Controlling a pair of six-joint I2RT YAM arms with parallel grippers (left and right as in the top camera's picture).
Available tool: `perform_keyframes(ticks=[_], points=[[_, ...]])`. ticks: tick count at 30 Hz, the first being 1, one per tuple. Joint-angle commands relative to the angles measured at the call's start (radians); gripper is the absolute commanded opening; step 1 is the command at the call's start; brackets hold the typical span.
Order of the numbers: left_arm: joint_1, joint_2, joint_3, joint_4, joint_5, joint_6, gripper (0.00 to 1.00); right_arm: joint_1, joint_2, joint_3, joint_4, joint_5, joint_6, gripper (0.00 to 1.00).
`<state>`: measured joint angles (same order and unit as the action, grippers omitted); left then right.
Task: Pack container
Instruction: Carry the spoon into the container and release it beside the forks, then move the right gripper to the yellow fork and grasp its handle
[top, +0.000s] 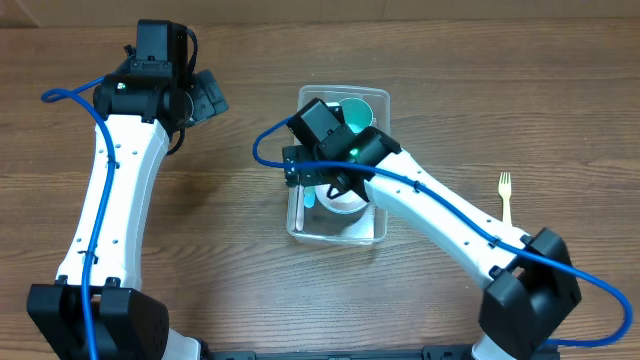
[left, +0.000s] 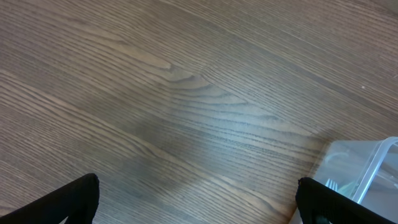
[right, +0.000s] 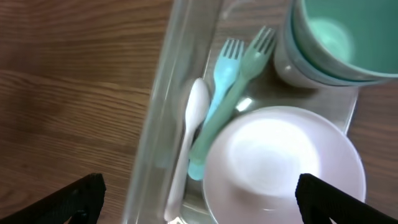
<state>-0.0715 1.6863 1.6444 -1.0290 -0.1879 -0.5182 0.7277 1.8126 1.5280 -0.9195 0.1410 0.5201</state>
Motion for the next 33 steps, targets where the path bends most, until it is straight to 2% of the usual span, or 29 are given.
perform_keyframes(ticks=[1,5,8,9,14,24,33], points=[[0.0,-0.007,0.011,0.001,-0.002,-0.01,1.0,-0.105,-0.203,0.013,-0.129,0.114,0.013,1.0],[0.0,-0.007,0.011,0.001,-0.002,-0.01,1.0,-0.36,-0.42,0.013,-0.32,0.132,0.003,1.0],[0.0,-0.007,0.011,0.001,-0.002,-0.01,1.0,-0.613,-0.525,0.012,-0.416,0.131,-0.052,1.0],[0.0,-0.007,0.011,0.001,-0.002,-0.01,1.0,-0.729,-0.546,0.012,-0.449,0.131,-0.084,1.0],[0.0,-0.007,0.011,0.001,-0.002,-0.01,1.0,-0.979,-0.525,-0.036,-0.501,0.124,-0.136,1.0],[0.0,-0.007,0.011,0.001,-0.002,-0.01,1.0,-1.013,-0.375,-0.185,-0.432,0.064,-0.208,1.0],[0.0,-0.007,0.011,0.001,-0.002,-0.01,1.0,-1.013,-0.278,-0.194,-0.386,0.068,-0.215,1.0]])
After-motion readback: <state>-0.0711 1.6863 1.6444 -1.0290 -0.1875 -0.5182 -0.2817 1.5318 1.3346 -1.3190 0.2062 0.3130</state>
